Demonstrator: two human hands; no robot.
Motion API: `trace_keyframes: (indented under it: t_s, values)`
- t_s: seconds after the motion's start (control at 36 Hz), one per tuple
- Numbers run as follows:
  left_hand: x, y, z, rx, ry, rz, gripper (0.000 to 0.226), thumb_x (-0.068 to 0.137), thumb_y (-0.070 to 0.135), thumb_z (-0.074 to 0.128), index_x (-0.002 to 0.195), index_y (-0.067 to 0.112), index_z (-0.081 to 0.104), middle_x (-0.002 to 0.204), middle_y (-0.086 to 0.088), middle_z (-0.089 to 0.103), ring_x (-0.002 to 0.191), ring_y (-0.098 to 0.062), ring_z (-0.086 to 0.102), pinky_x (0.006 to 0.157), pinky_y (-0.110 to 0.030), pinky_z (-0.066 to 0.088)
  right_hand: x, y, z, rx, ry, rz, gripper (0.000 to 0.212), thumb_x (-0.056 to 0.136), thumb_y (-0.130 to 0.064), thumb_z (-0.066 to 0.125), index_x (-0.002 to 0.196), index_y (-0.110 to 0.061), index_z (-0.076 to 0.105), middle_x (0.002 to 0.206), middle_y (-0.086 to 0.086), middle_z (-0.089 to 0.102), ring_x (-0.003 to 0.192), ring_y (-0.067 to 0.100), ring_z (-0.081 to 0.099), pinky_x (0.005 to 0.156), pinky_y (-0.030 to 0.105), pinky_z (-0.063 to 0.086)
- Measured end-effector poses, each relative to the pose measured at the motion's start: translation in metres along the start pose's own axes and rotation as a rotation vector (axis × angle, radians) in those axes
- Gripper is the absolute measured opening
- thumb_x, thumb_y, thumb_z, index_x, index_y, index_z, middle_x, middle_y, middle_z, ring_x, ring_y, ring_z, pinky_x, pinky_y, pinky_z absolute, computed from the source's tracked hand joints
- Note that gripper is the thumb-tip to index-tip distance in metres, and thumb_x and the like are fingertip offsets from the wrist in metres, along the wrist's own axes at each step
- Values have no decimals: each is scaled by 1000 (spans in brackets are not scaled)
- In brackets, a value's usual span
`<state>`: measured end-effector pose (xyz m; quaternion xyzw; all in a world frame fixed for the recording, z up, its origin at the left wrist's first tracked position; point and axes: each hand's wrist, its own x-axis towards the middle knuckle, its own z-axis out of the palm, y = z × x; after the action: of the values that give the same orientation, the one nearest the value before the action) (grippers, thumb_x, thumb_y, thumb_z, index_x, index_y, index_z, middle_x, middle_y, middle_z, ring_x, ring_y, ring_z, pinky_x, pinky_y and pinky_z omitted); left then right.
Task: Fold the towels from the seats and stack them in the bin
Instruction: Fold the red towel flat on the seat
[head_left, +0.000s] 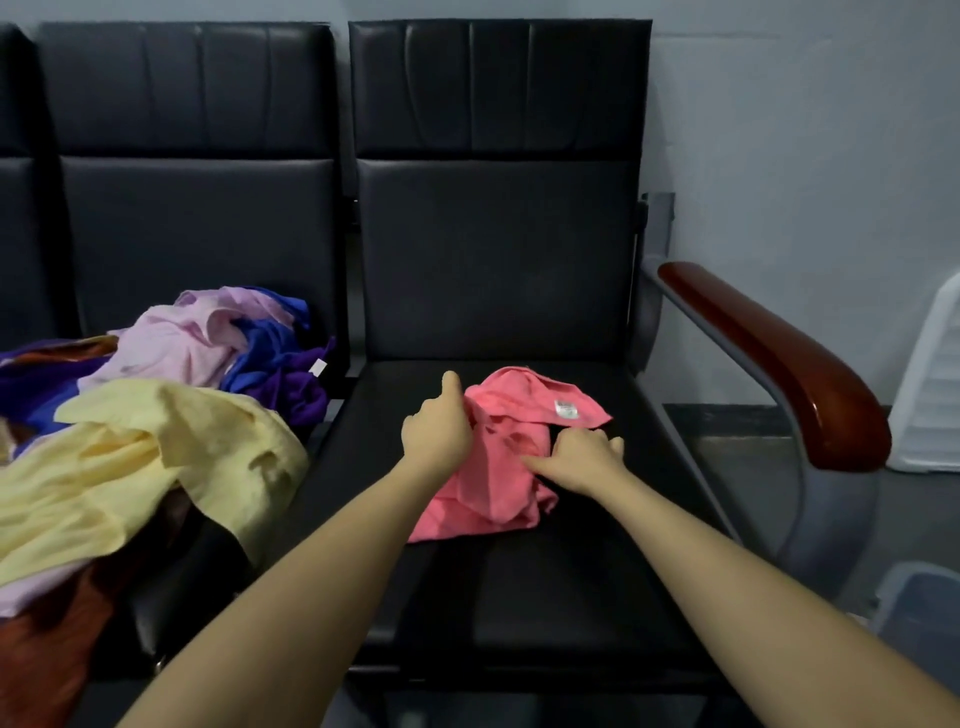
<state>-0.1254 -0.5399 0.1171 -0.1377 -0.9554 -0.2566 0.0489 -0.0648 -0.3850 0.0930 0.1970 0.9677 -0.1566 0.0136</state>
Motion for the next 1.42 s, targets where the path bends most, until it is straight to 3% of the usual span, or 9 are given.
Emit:
trace_keyframes:
  t_s: [0.17, 0.31, 0.44, 0.56, 0.69, 0.81, 1.11, 1.25, 1.42]
  values:
    - [-4, -5, 10, 96, -60, 106, 30, 98, 31, 35, 105, 12, 58, 99, -5, 61, 98, -27, 57, 92, -40, 30, -6, -13, 7, 217, 130, 103, 16, 96, -20, 43, 102, -17, 57, 111, 8, 61, 111, 29, 53, 99, 41, 33]
    - [-8, -8, 11, -59, -119, 11, 31, 96, 31, 46, 88, 11, 68, 99, -4, 52, 91, -23, 50, 90, -39, 28, -14, -17, -15, 874, 448, 263, 24, 101, -11, 32, 116, -3, 48, 118, 20, 56, 98, 30, 55, 75, 30, 37]
    - [-15, -9, 12, -93, 58, -149, 47, 88, 37, 60, 121, 7, 46, 127, -12, 40, 120, -32, 42, 101, -43, 31, -11, -15, -28, 979, 660, 276, 20, 103, -16, 29, 110, -8, 46, 109, 16, 59, 89, 26, 54, 74, 35, 40]
    - [-15, -6, 17, 0, -89, -303, 75, 82, 55, 62, 133, 5, 37, 137, -14, 40, 129, -32, 36, 106, -42, 28, -10, -10, -27, 855, 638, 244, 18, 103, -23, 30, 98, -15, 46, 96, 7, 55, 79, 19, 51, 69, 33, 38]
    - [-8, -11, 30, -57, -225, -221, 50, 89, 53, 49, 122, 16, 52, 123, -7, 57, 119, -29, 47, 101, -41, 28, -6, -5, -18, 904, 482, 156, 13, 99, -15, 43, 109, -13, 50, 106, 7, 59, 82, 17, 57, 68, 28, 46]
    - [-8, -11, 31, -62, -149, -94, 30, 90, 40, 51, 108, 17, 54, 110, -2, 60, 113, -26, 49, 98, -40, 28, -11, -6, -9, 695, 219, 124, 43, 93, -16, 55, 130, -8, 35, 106, 6, 61, 95, 21, 58, 88, 38, 47]
    - [-13, -10, 30, -56, -121, 5, 27, 94, 39, 49, 110, 18, 53, 107, 2, 61, 108, -20, 52, 97, -42, 27, -19, 1, 7, 154, 86, 202, 82, 76, -84, 35, 115, -17, 62, 114, 7, 63, 115, 30, 53, 102, 46, 31]
    - [-21, -5, 28, -74, -92, -48, 29, 100, 25, 35, 116, 7, 51, 118, -10, 53, 113, -27, 47, 97, -41, 29, -24, -10, 8, 169, 98, 141, 24, 93, -40, 49, 86, -18, 58, 83, -1, 57, 102, 25, 56, 94, 40, 31]
    - [-19, -6, 35, -24, -189, -131, 32, 93, 17, 42, 122, 4, 40, 119, -10, 57, 111, -28, 54, 95, -39, 31, -28, -1, 5, 508, 302, 237, 19, 96, -8, 39, 93, -7, 58, 97, 13, 57, 89, 29, 55, 83, 38, 46]
